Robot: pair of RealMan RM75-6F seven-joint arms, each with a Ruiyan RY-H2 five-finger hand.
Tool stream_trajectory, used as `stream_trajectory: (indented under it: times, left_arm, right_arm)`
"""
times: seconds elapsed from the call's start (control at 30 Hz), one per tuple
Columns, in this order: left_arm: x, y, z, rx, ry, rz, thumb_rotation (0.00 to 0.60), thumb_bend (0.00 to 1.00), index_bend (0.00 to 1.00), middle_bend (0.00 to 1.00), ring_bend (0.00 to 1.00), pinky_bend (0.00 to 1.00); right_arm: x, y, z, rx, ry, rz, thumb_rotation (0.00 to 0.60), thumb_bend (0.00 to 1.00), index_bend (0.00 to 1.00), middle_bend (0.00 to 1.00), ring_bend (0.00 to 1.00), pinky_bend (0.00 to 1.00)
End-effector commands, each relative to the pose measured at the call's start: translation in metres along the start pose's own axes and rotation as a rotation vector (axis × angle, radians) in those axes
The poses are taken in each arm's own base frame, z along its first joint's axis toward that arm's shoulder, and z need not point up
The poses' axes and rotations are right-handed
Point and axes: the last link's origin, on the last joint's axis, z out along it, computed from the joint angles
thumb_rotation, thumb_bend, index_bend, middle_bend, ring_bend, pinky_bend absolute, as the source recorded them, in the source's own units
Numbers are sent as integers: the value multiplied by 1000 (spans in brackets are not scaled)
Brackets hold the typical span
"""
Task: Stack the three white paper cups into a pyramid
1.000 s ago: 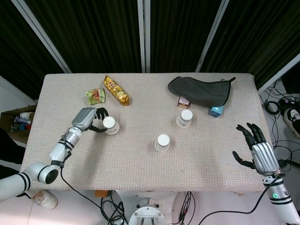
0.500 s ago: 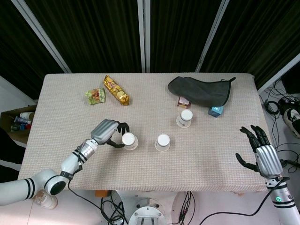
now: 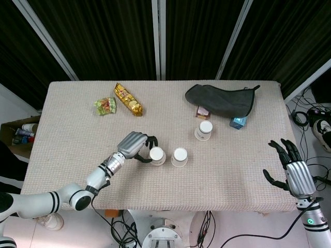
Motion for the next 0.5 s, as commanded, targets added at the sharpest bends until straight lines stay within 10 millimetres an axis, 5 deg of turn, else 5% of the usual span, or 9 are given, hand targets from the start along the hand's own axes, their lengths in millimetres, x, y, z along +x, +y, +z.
stream_trajectory:
  times: [0.03,0.5]
  left_arm:
    - [-1,2,3,-3,-6,1,600,154,435,527,491,465]
    - [-11,7,15,9,-32,-7,600,155,435,526,491,465]
  right_arm:
    - [0,1,0,-2,1,0,600,265,66,201,0,71]
    - [0,6,-3,-19,1,7,600,265,66,201,0,72]
